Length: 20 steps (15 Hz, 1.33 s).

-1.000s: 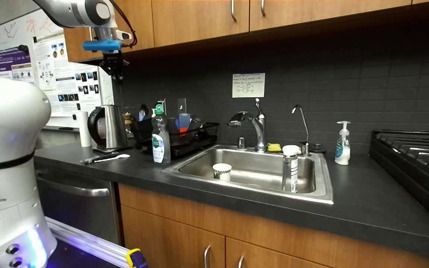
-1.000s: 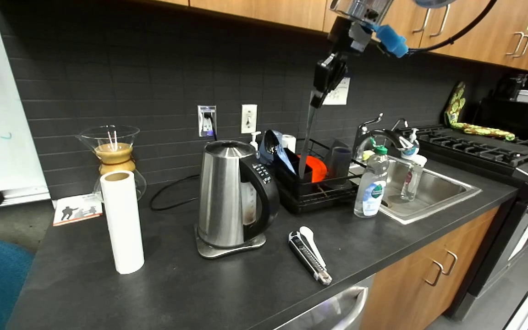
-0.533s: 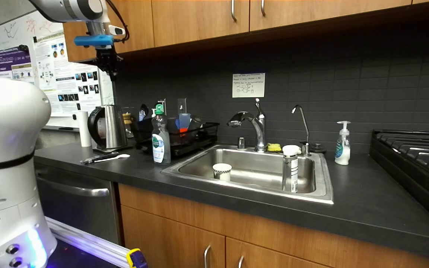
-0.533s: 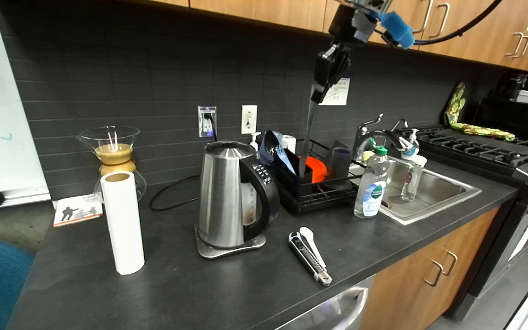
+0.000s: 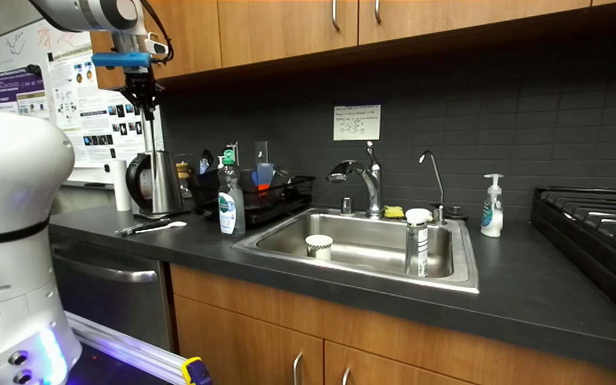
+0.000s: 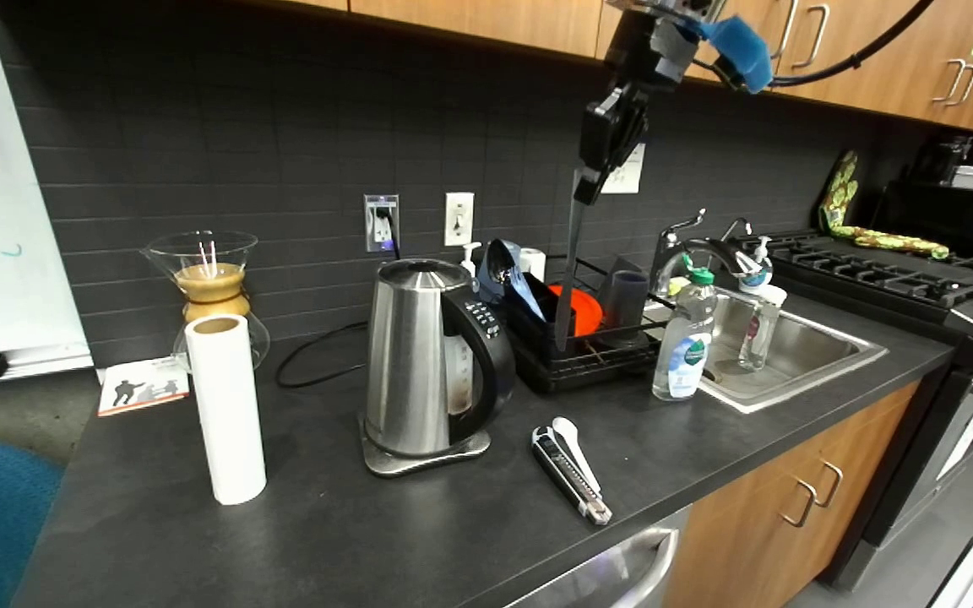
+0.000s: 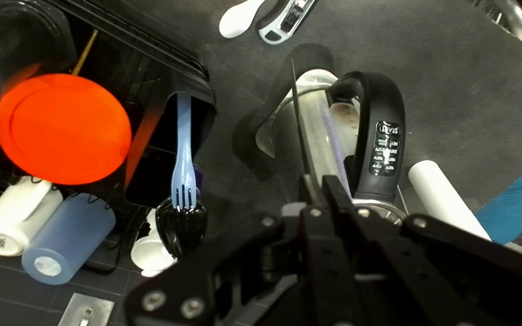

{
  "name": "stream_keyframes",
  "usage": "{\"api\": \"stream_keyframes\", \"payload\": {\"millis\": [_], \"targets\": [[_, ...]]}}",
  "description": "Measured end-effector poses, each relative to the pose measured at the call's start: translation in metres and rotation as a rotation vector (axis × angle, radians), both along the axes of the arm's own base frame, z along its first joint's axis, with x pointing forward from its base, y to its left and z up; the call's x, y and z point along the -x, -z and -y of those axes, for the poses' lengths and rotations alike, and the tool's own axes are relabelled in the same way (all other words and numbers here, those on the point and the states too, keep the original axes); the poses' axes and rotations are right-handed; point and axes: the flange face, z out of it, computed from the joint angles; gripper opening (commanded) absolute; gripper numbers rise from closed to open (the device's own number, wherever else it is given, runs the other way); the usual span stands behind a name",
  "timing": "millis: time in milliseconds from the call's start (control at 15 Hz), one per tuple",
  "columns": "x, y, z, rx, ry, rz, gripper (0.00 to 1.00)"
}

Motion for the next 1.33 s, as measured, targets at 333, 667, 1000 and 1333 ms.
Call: {"api": "stream_keyframes", "payload": {"millis": [333,667,1000,1333], "targets": [[0.002,0.029,0.002,-0.036,0.02,-0.075,0.01],[-0.002,0.068,0.003,-0.07,0.048,-0.147,0.01],[-0.007,0.101,0.001,-0.092,0.067,-0.197,0.01],[-0.01,0.121,-0.008,-0.126,0.075,-0.252,0.01]]}}
